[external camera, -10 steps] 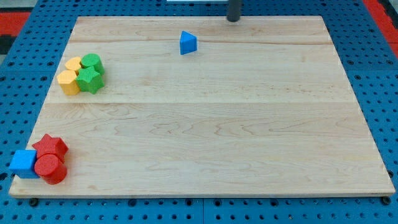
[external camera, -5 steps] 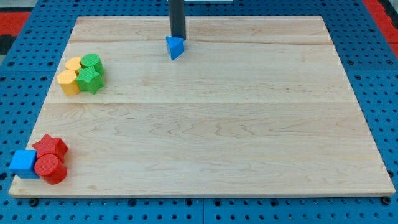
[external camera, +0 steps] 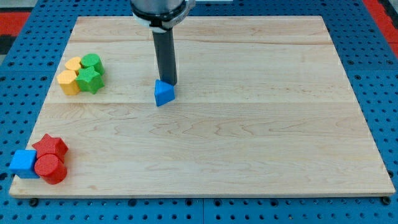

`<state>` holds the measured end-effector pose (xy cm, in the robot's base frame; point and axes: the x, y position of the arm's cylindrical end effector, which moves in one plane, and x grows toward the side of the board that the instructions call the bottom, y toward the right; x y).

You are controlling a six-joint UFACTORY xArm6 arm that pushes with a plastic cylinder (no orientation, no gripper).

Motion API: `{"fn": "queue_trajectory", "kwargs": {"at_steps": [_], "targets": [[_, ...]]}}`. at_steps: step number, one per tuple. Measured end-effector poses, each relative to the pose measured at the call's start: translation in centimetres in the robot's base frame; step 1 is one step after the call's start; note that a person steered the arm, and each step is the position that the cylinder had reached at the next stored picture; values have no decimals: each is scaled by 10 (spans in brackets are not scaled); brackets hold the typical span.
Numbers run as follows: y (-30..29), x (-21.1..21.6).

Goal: Push the blue triangle closer to the red star

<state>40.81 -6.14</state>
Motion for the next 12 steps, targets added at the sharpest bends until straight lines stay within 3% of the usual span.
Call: {"fn": "queue_trajectory", "kwargs": {"at_steps": [3, 8, 10, 12], "targets": [[-16, 78], [-110, 95], [-111, 135], [-110, 146]]}}
